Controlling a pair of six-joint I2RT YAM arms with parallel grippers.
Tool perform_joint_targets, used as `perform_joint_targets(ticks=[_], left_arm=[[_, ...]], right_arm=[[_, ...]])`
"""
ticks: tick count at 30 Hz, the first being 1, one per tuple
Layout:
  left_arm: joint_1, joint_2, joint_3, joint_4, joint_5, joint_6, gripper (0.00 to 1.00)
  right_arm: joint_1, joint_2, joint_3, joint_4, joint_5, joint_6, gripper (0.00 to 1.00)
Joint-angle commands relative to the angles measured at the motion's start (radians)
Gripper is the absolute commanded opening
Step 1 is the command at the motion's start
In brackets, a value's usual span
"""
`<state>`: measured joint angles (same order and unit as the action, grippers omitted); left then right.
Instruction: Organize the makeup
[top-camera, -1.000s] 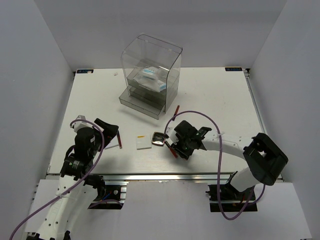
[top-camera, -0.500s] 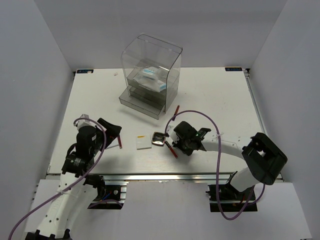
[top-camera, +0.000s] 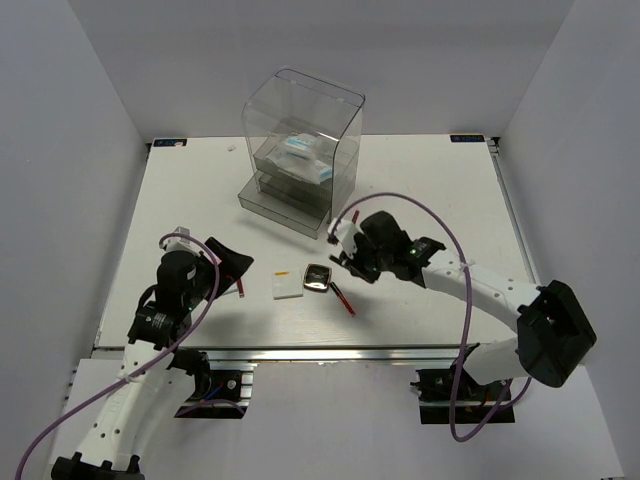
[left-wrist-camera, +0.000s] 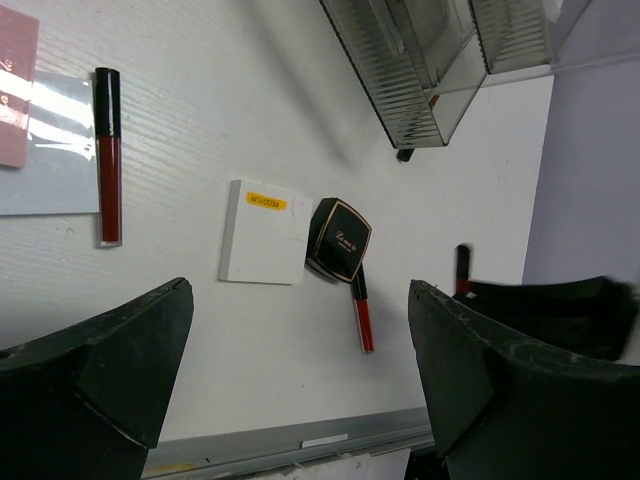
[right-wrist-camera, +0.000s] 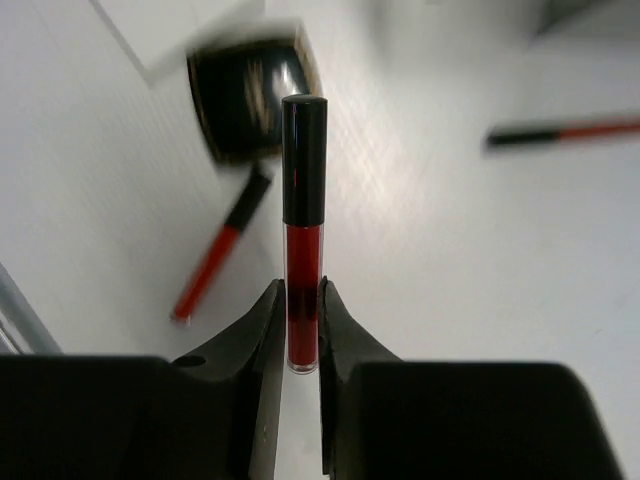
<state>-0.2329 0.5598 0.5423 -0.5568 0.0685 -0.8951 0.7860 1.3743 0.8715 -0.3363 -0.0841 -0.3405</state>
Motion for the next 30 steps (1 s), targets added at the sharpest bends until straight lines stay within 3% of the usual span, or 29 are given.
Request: perform_joint_targets(ticks=[1,9,16,20,26,30], left_arm=[[0.001,-0.021,-0.015,0.029,0.046,0.024,0.97],[0.0,-0.058,-0.044,0.029,0.074,0.01,0.94],[-0.002,-0.064,-0.038,0.038,0.082,-0.007,0.93],[-0.002,-0.048,-0.042,0.081,0.111,-0.033,0.91],[-0.011,-0.014,-0.038,0.11,0.126,-0.044,0.9],[-0.019,-0.006,-0.036,0.107,0.117,-0.044,0.89]], right_arm=[[0.005,-0.018,0.153,0.14,-0.106,-0.032,0.0],[0.025,0.288,0.605,0.198,0.042,0.081,0.0],[0.041,0.477,0.731,0.21,0.135,0.055,0.01],[0.041,0.505,0.718,0.253,0.168,0.029,0.21],[0.041,0.52,0.71,0.25,0.153,0.014,0.44],[0.039,0.493,0.696,0.221,0.118,0.017,0.48]])
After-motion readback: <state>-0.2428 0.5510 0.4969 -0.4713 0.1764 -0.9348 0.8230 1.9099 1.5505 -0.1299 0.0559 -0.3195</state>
